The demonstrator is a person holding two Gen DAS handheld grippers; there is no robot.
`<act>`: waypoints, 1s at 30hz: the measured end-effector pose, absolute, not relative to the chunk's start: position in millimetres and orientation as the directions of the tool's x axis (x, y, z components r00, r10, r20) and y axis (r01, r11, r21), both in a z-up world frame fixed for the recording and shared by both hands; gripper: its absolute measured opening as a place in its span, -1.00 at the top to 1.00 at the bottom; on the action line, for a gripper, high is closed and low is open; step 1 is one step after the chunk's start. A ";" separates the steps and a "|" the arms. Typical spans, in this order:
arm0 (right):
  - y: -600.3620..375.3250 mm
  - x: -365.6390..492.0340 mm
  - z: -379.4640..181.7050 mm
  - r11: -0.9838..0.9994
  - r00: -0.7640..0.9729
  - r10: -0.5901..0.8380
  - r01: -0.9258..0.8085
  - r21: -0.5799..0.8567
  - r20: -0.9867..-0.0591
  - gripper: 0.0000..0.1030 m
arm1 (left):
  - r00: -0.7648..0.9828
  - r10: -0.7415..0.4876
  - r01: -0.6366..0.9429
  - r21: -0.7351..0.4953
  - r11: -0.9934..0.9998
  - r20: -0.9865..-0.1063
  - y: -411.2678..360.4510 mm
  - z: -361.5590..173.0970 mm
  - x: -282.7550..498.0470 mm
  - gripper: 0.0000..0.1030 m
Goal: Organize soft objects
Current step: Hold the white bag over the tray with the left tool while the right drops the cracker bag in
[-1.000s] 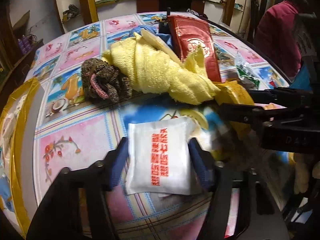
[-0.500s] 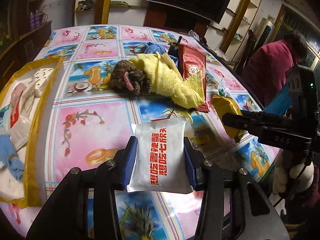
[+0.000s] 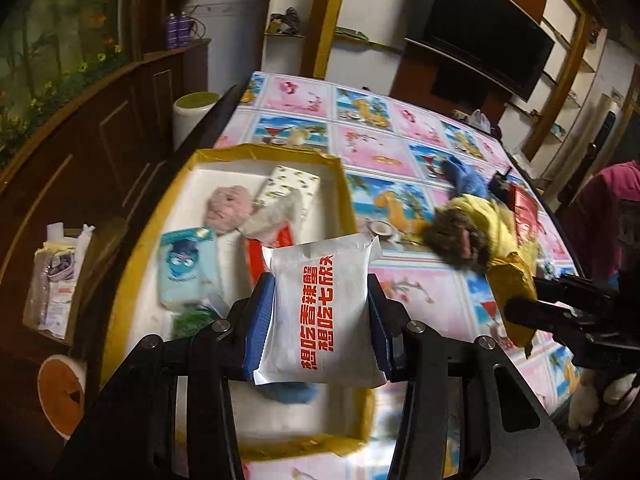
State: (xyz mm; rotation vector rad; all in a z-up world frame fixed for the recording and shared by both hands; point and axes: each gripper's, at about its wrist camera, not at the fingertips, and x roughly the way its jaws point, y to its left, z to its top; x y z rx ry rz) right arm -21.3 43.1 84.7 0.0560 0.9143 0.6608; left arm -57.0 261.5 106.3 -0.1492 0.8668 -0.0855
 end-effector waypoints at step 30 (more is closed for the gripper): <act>152.2 59.6 81.8 0.789 0.434 0.585 -0.499 0.359 -0.685 -0.08 | 0.649 -0.094 -0.217 -0.302 0.928 -0.755 370.7 75.0 48.9 0.00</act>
